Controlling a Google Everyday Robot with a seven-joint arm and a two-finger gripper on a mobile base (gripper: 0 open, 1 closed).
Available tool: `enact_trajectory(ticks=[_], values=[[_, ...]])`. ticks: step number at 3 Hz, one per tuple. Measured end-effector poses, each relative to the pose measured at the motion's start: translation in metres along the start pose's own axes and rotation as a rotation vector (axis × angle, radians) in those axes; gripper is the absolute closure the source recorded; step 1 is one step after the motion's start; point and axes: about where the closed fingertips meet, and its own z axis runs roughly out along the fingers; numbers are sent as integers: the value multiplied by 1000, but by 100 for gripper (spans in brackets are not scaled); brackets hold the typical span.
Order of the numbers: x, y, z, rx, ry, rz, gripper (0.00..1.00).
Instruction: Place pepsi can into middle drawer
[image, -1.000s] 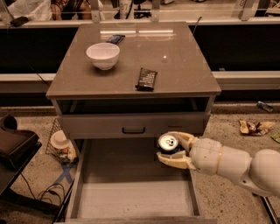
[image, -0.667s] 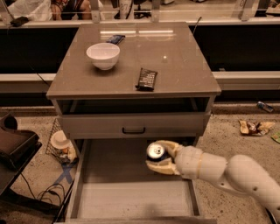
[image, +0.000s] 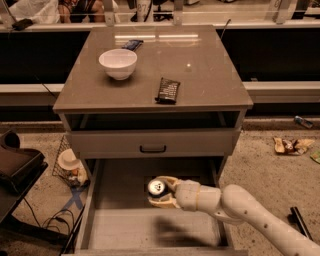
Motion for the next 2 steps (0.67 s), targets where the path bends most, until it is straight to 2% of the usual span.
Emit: enact_trajectory(ticks=[1,2], values=[[39,7,39,-61,9,-7,100],[67,11,71,-105,19,-8,100]])
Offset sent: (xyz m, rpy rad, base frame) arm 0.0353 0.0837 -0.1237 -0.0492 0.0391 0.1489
